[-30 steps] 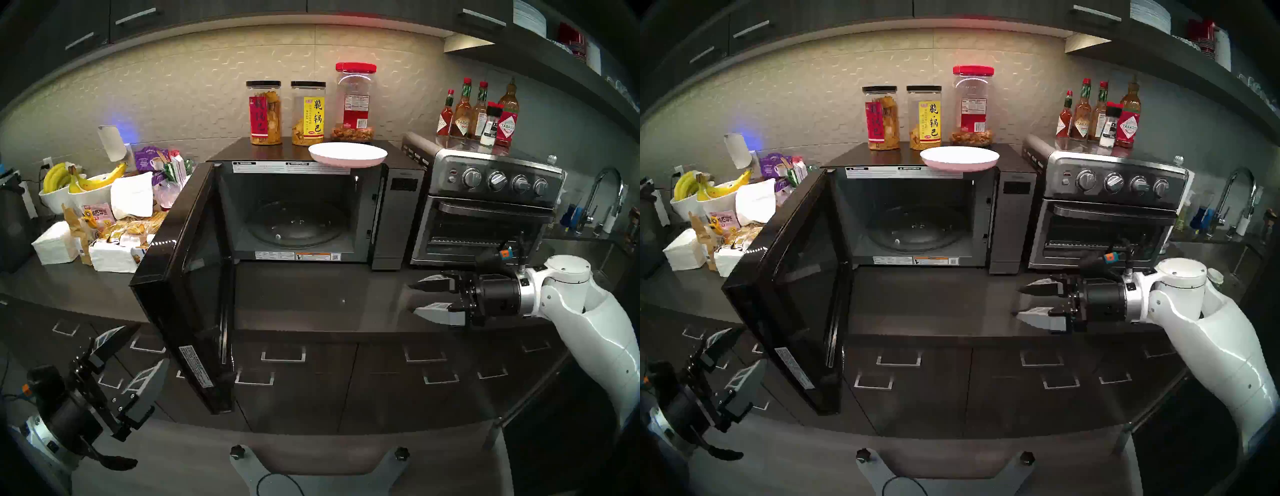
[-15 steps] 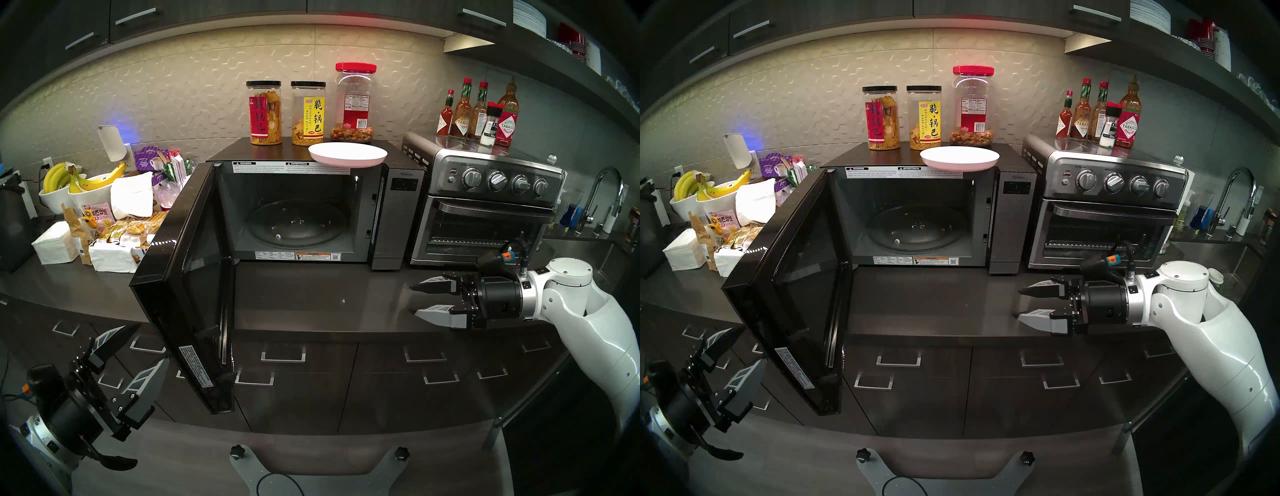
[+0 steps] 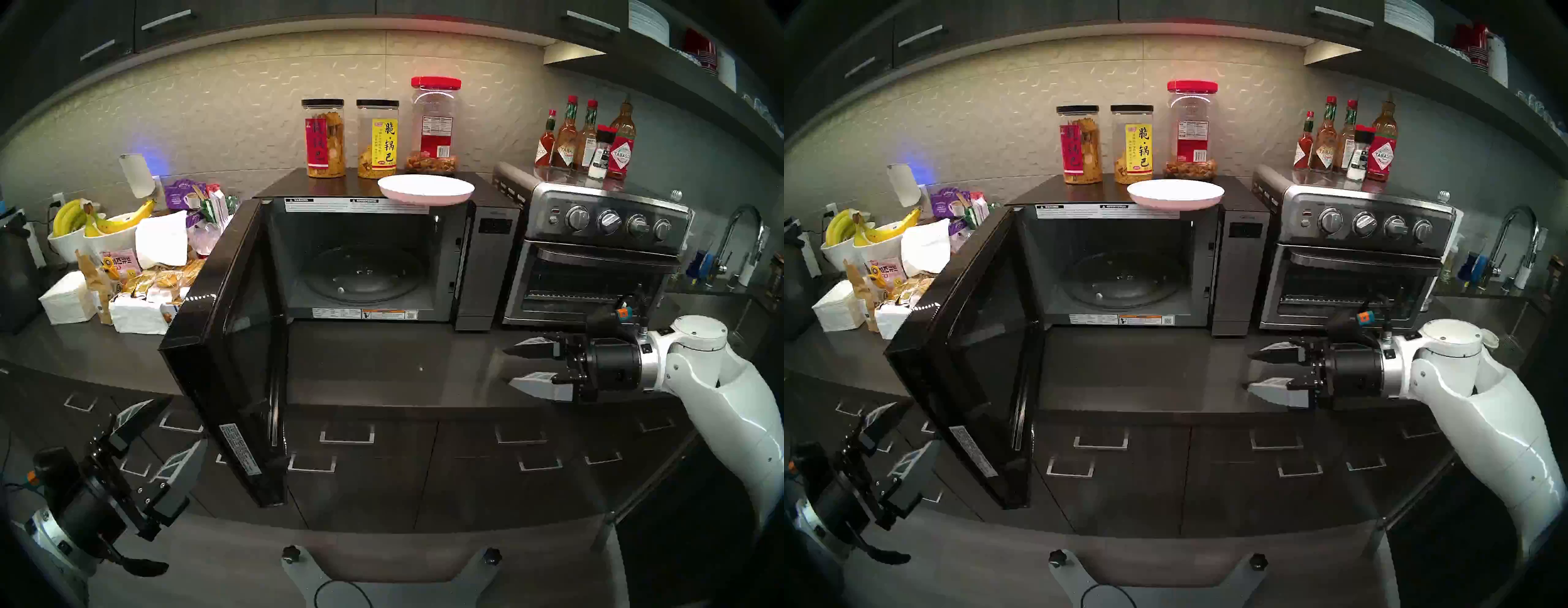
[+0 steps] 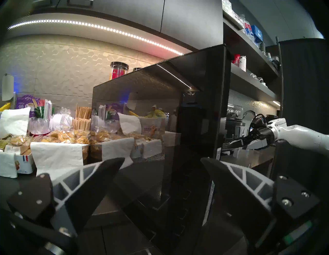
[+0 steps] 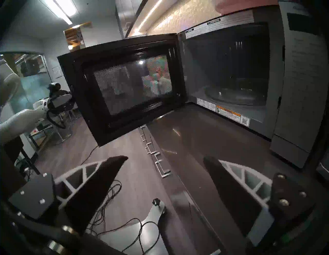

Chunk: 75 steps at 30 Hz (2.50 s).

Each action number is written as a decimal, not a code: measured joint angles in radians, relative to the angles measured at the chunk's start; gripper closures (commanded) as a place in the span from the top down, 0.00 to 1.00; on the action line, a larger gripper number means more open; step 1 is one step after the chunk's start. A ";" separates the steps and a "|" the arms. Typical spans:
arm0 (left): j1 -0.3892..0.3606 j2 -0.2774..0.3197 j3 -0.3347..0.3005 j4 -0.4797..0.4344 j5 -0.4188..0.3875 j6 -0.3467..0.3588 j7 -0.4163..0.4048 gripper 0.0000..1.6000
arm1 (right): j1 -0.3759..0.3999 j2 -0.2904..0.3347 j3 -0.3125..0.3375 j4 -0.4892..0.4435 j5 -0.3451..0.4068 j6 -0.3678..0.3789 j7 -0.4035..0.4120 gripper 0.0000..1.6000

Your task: Open the microwave, put the plate inside, and close the door

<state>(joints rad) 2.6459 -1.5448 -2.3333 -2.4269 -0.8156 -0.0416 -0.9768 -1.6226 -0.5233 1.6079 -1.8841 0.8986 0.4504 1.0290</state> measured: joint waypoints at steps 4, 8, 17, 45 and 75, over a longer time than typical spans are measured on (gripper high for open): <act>-0.001 -0.001 0.000 0.000 0.000 0.001 -0.001 1.00 | 0.000 -0.001 0.001 0.000 0.000 0.000 0.000 1.00; -0.001 -0.002 0.000 0.000 0.001 0.001 -0.001 1.00 | 0.000 -0.002 0.002 -0.001 0.000 0.000 0.000 1.00; -0.002 -0.003 -0.001 0.000 0.002 0.002 -0.003 1.00 | 0.000 -0.003 0.003 -0.001 0.000 0.000 0.000 1.00; -0.007 -0.008 -0.002 0.000 0.004 0.006 -0.007 1.00 | 0.146 -0.033 -0.040 -0.060 0.008 0.103 -0.083 1.00; -0.011 -0.012 -0.004 0.000 0.009 0.010 -0.012 1.00 | 0.436 -0.170 -0.128 -0.103 0.014 0.209 -0.264 1.00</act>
<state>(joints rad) 2.6350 -1.5567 -2.3372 -2.4270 -0.8071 -0.0311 -0.9888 -1.1868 -0.6934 1.4797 -1.9871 0.9124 0.6595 0.7652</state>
